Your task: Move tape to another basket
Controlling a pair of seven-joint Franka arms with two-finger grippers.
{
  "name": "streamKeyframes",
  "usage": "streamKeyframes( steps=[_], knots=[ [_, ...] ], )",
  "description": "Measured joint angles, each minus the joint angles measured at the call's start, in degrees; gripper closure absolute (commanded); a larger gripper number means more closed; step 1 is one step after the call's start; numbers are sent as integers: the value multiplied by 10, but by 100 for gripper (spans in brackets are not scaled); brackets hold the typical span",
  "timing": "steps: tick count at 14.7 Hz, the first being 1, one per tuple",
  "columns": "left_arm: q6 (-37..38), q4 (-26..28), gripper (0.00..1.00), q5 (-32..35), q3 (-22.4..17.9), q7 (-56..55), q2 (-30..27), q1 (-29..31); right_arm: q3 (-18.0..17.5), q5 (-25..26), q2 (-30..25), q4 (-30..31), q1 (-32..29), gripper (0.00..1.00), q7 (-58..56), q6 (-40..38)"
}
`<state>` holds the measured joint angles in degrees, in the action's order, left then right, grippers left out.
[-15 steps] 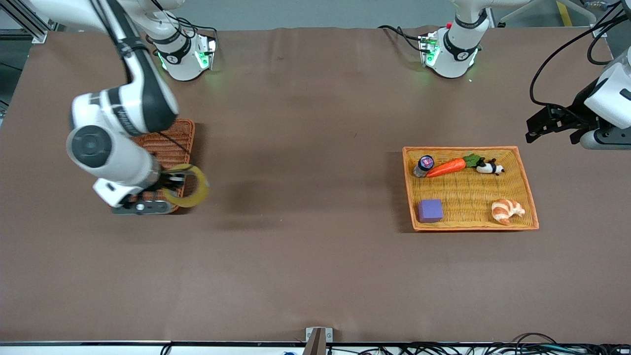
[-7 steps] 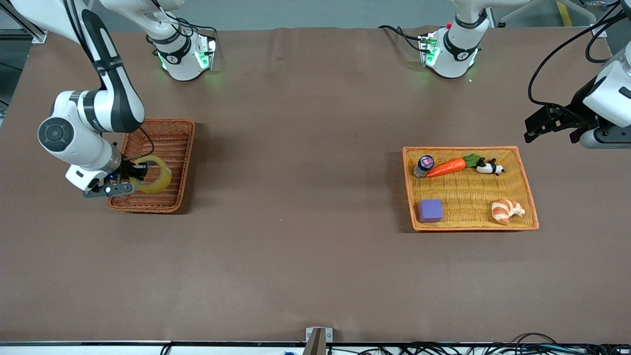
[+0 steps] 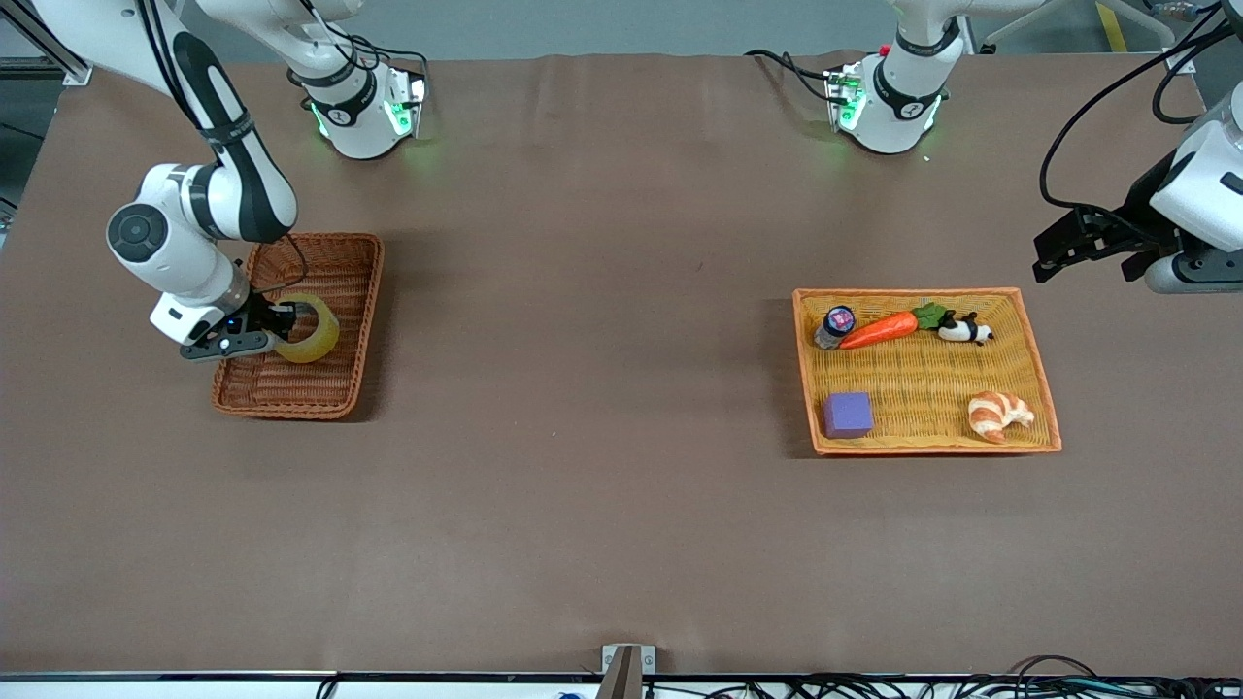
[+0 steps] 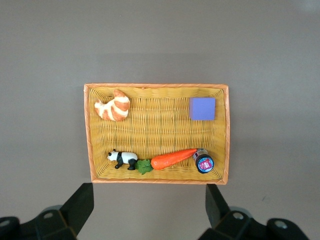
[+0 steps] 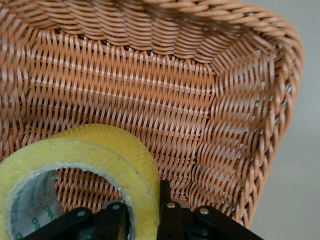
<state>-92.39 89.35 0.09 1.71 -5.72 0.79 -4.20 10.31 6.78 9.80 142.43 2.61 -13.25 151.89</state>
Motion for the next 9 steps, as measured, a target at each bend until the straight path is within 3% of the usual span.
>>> streamKeyframes(
  steps=[1, 6, 9],
  knots=[
    [0, 0, 2, 0, -1, 0, 0, 0, 0, 0, 0, 0, 0, 0, 0, 0],
    [-1, 0, 2, 0, -3, 0, 0, 2, -1, 0, -7, -29, 1, 0, 2, -5],
    [-1, 0, 2, 1, -3, 0, 0, 2, -3, 0, -36, -98, 3, 0, 31, -91]
  ],
)
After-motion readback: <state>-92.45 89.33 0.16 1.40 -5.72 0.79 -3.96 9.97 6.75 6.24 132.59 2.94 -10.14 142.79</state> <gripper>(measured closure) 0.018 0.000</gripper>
